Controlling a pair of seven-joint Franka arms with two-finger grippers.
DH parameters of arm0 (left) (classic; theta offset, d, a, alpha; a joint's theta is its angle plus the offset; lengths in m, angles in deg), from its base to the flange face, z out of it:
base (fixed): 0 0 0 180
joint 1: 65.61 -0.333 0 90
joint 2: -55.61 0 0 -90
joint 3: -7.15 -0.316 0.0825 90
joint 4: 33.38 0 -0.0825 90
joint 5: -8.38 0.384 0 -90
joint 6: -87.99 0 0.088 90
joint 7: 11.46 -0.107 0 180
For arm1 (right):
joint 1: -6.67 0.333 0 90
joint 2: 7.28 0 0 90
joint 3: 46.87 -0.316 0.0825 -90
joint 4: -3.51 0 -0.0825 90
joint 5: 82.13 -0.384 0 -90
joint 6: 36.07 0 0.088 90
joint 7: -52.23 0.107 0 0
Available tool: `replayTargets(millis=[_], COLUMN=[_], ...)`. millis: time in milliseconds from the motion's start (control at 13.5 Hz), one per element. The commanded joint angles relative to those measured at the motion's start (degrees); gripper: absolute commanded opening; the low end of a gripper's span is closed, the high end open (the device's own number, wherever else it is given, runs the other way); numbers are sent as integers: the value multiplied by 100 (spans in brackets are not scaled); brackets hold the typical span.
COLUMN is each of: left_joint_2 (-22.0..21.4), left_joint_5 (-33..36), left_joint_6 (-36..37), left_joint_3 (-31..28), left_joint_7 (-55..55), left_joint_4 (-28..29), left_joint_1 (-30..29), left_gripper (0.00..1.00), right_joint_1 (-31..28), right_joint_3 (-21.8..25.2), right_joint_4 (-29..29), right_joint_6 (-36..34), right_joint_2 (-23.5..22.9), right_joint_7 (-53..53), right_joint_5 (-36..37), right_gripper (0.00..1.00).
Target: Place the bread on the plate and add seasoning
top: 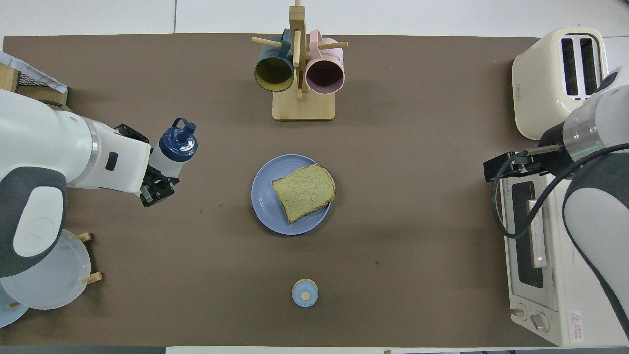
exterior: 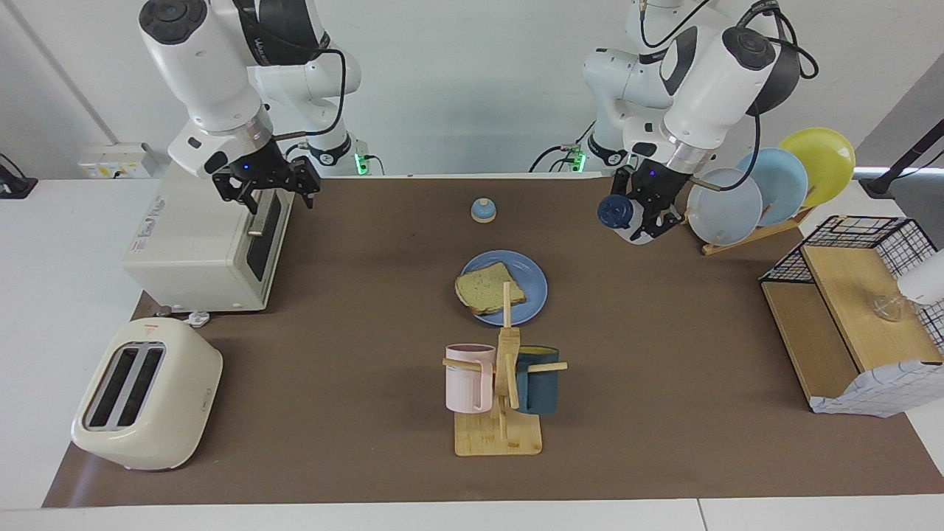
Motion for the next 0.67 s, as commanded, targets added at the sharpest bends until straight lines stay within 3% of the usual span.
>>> replayTargets(millis=[0, 297, 594], left_joint_2=[-231, -319, -442], left_joint_5=[1, 1, 1], left_joint_6=[250, 532, 664], left_joint_3=[10, 36, 36], left_joint_7=[-307, -1080, -1292], left_joint_4=[79, 87, 149], left_joint_1=[51, 147, 358], left_gripper=[0, 0, 0], right_joint_1=[-37, -37, 935], right_joint_3=[-34, -157, -412], right_joint_4=[180, 541, 1059], right_joint_6=[-318, -504, 75], right_joint_2=[104, 43, -36], right_joint_7=[-120, 415, 1837], right_joint_5=[-578, -2281, -2425], right_gripper=[100, 100, 100])
